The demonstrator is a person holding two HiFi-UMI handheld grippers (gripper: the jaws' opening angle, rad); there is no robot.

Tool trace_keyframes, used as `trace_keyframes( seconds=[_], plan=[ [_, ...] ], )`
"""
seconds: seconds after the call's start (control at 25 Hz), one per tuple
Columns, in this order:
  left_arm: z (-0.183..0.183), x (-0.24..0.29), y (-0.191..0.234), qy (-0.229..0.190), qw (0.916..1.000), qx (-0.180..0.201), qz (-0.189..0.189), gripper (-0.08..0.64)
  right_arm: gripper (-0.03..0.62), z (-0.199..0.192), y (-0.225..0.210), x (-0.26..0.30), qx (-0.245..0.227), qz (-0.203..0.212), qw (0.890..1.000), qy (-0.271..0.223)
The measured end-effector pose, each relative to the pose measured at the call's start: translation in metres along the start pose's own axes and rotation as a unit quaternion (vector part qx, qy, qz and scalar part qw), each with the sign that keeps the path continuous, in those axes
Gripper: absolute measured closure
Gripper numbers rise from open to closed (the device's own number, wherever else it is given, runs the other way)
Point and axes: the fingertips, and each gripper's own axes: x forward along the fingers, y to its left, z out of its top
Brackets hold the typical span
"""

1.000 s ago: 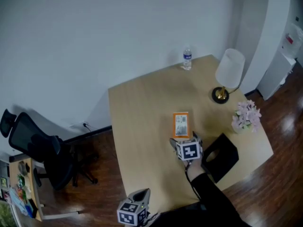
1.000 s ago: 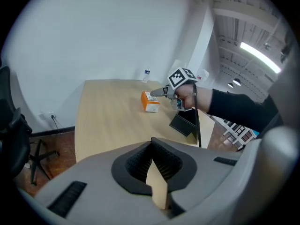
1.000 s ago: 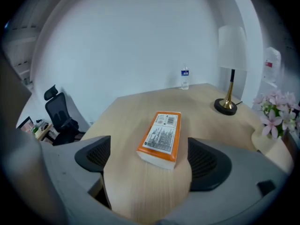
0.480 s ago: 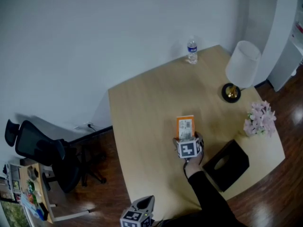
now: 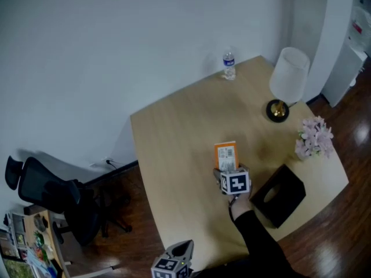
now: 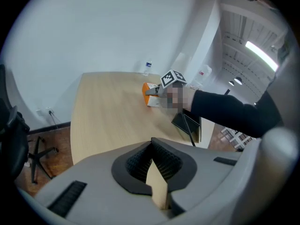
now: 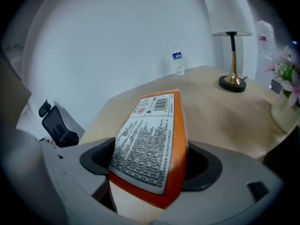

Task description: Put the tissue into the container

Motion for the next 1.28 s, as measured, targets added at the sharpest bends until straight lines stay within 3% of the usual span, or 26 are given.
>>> trace_keyframes(
  seconds=[0.28, 0.48, 0.72, 0.84, 1.0, 1.12, 1.28],
  plan=[
    [0.017, 0.005, -0.002, -0.022, 0.9912, 0.082, -0.102, 0.563, 0.167, -0.003, 0.049, -0.104, 0.009, 0.009, 0.998, -0.065],
    [0.021, 0.011, -0.022, -0.014, 0.9756, 0.141, -0.168, 0.563, 0.167, -0.041, 0.055, -0.156, 0.029, -0.024, 0.996, -0.077],
    [0.022, 0.015, -0.036, 0.0, 0.9602, 0.191, -0.204, 0.563, 0.166, -0.071, 0.032, -0.187, 0.075, -0.077, 0.99, -0.087],
    [0.023, 0.019, -0.044, 0.008, 0.9549, 0.204, -0.216, 0.563, 0.166, -0.068, -0.001, -0.204, 0.116, -0.112, 0.981, -0.112],
    [0.023, 0.023, -0.054, 0.018, 0.9474, 0.229, -0.223, 0.563, 0.166, -0.065, -0.066, -0.225, 0.187, -0.181, 0.955, -0.144],
    [0.022, 0.024, -0.054, 0.024, 0.9462, 0.235, -0.221, 0.563, 0.166, -0.066, -0.101, -0.228, 0.229, -0.216, 0.937, -0.155],
    [0.019, 0.024, -0.053, 0.034, 0.9471, 0.232, -0.22, 0.563, 0.166, -0.072, -0.124, -0.222, 0.263, -0.239, 0.922, -0.154]
  ],
)
